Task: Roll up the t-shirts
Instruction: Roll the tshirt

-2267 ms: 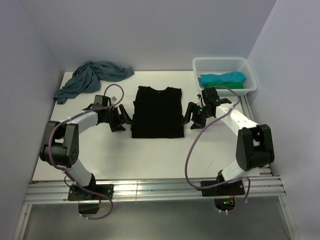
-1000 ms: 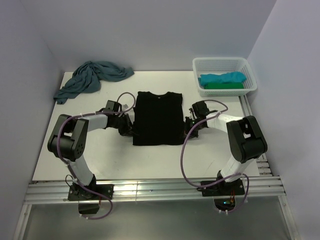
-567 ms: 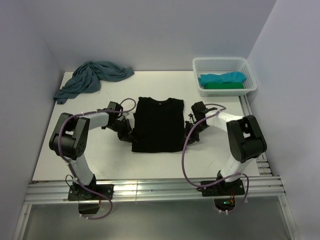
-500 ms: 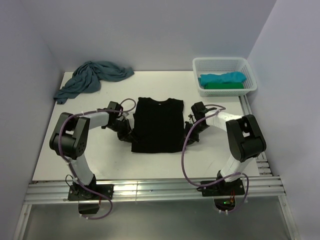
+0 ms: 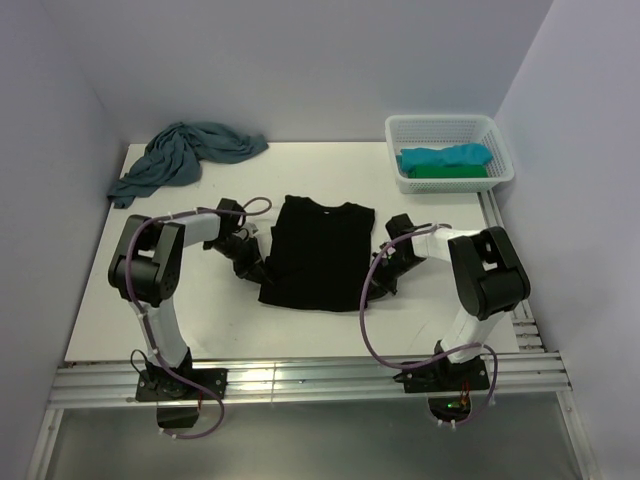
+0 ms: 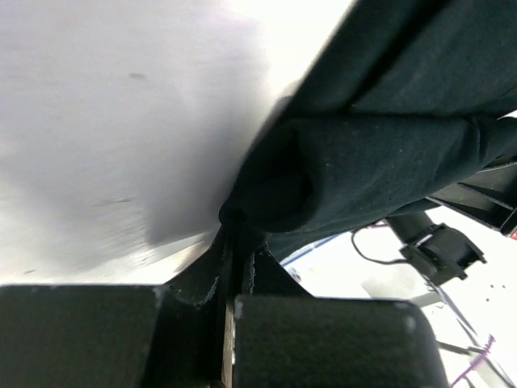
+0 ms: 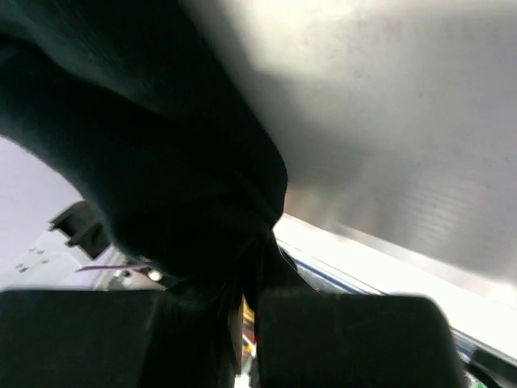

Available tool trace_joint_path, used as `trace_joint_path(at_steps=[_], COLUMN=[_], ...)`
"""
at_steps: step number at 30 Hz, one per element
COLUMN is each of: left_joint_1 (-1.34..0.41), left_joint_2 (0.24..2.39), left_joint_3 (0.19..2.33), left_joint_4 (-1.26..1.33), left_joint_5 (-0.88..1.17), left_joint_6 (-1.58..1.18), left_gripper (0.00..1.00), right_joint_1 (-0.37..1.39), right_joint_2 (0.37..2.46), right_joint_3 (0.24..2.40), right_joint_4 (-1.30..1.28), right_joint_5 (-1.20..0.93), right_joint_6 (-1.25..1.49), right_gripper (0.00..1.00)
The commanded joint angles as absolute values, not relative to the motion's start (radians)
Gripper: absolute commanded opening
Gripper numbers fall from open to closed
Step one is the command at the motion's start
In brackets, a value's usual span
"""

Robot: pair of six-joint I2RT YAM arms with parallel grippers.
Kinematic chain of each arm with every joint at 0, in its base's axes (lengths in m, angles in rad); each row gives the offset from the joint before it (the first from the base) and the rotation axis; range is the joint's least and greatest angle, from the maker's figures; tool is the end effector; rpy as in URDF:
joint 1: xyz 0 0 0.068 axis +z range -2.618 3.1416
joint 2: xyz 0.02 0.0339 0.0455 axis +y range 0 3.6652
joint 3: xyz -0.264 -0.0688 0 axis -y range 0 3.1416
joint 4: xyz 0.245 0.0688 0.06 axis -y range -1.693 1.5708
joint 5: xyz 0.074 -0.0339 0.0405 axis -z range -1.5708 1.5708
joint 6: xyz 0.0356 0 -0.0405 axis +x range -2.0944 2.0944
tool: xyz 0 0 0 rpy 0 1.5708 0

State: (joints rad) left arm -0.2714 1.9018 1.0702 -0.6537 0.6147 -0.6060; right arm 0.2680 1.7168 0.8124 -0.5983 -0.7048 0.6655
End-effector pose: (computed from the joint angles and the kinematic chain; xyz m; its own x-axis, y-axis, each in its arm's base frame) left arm 0.3066 -0.1066 0.1198 -0.9407 -0.2212 0.2571 -0.3277 0.7882 -0.5209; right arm 0.2484 0.0921 0.1183 -0.9076 0.2385 0.3456 0.4019 0.7317 0.5505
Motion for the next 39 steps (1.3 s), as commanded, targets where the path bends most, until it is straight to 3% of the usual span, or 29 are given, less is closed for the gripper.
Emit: trace_joint_path(at_steps=[1,4,9,13,14,15,17,29,39], left_joint_1=[-0.232,-0.219,-0.221,-0.23,-0.236,-0.241,-0.248,-0.308,-0.327], left_joint_2=[1.936,1.931,1.872,1.832,1.806,1.79,1.732,1.517,1.468], left_joint_3=[1.092,1.112,1.059,0.961,0.945,0.934,0.888,0.704,0.646], left_joint_4=[-0.727,-0.753,-0.649,-0.503,-0.465,-0.453,-0.416,-0.255,-0.268], left_joint_5=[0.534,0.555,0.595,0.606,0.597,0.585,0.562,0.433,0.374], left_joint_6=[-0.572,-0.574,-0.61,-0.669,-0.672,-0.676,-0.687,-0.715,-0.681], left_gripper=[0.0,0.01,0.07,0.3,0.41,0.45,0.51,0.5,0.46], right_joint_1=[0.235,0.198,0.19,0.19,0.192,0.193,0.193,0.261,0.339], right_joint_2=[1.73,1.726,1.741,1.741,1.72,1.673,1.628,1.309,1.321], right_joint_3=[0.813,0.839,0.913,0.953,0.939,0.93,0.895,0.612,0.561], right_joint_4=[-0.626,-0.673,-0.681,-0.661,-0.637,-0.624,-0.592,-0.358,-0.253], right_joint_5=[-0.765,-0.729,-0.647,-0.594,-0.566,-0.554,-0.526,-0.442,-0.393], right_joint_6=[0.696,0.669,0.568,0.511,0.503,0.502,0.495,0.56,0.612], right_gripper=[0.0,0.01,0.22,0.42,0.47,0.55,0.59,0.52,0.51])
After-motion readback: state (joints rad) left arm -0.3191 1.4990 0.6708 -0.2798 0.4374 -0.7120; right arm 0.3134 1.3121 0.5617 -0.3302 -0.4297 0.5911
